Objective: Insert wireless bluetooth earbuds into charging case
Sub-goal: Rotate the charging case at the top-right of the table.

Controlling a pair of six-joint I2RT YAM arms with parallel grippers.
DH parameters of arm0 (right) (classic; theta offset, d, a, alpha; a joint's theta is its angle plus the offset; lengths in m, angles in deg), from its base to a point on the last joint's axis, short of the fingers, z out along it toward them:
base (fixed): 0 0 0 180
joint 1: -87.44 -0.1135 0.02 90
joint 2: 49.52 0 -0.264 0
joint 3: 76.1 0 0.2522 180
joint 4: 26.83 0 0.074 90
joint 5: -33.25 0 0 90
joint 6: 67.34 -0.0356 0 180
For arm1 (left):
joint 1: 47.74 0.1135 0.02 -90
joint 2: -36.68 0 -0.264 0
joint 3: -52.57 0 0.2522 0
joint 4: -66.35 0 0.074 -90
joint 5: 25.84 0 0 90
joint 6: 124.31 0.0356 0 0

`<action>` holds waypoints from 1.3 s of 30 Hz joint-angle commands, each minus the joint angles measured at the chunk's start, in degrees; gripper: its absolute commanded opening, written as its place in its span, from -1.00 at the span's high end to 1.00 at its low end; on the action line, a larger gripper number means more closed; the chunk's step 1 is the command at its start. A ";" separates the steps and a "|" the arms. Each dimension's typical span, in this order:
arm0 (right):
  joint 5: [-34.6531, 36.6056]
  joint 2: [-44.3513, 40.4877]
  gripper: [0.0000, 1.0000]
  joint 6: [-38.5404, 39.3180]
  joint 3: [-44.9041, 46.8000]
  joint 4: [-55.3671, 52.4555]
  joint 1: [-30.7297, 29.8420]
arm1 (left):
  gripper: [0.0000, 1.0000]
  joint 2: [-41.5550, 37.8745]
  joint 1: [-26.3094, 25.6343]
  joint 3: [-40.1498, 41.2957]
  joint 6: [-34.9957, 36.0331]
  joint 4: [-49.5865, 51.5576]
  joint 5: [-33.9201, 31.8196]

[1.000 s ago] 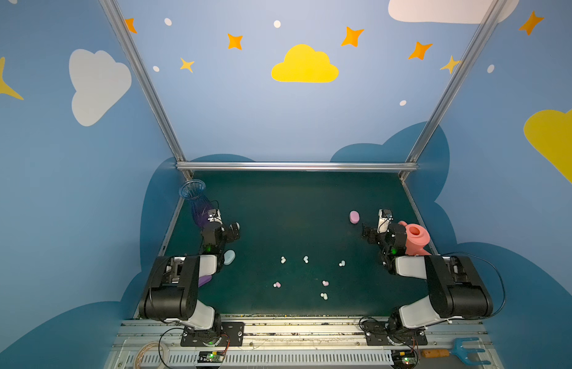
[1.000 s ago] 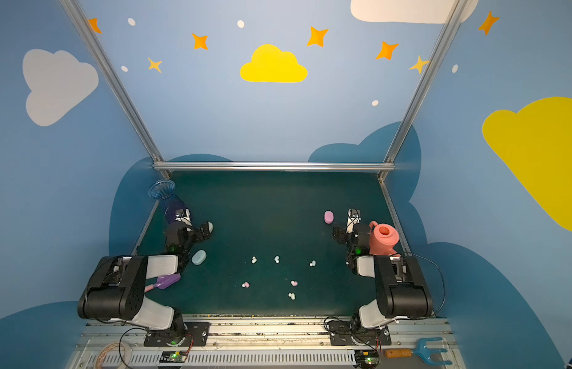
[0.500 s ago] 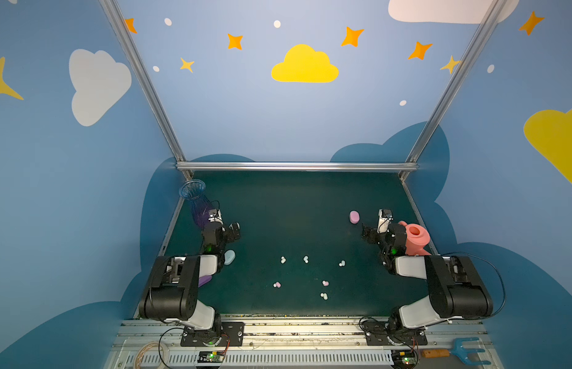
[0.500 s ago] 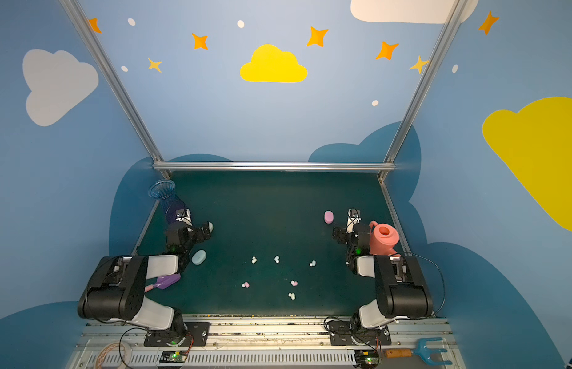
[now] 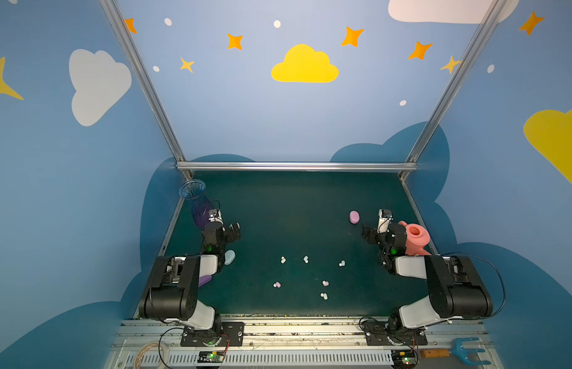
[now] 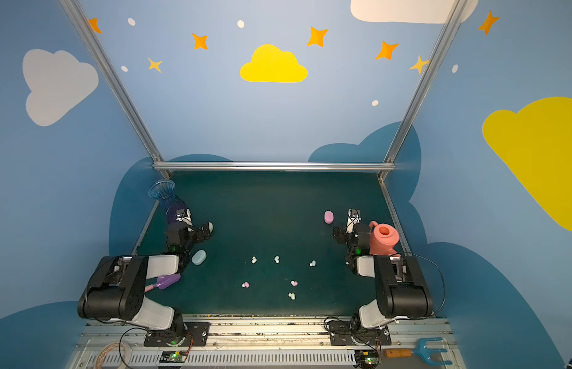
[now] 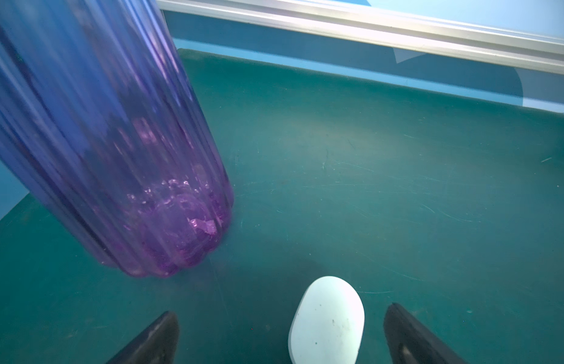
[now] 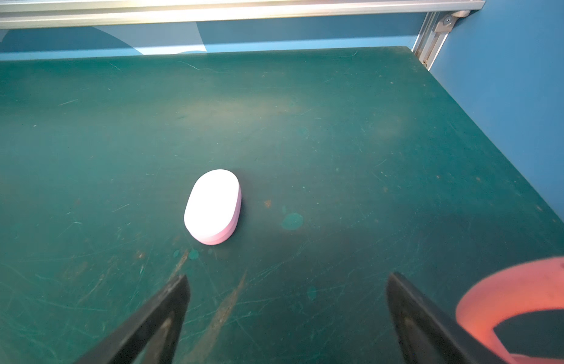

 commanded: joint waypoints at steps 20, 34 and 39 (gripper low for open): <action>-1.59 6.08 -0.94 -5.29 -43.35 -76.70 -8.22 | -1.00 -23.46 -6.64 -15.92 -5.33 40.37 14.10; 5.44 22.63 -0.94 -2.39 -59.01 -86.66 -9.54 | -1.00 -19.54 -7.43 -18.73 -8.66 40.32 15.93; 6.63 25.43 -0.94 -2.39 -60.26 -85.44 -9.62 | -1.00 -18.84 -7.42 -19.11 -8.84 40.08 18.10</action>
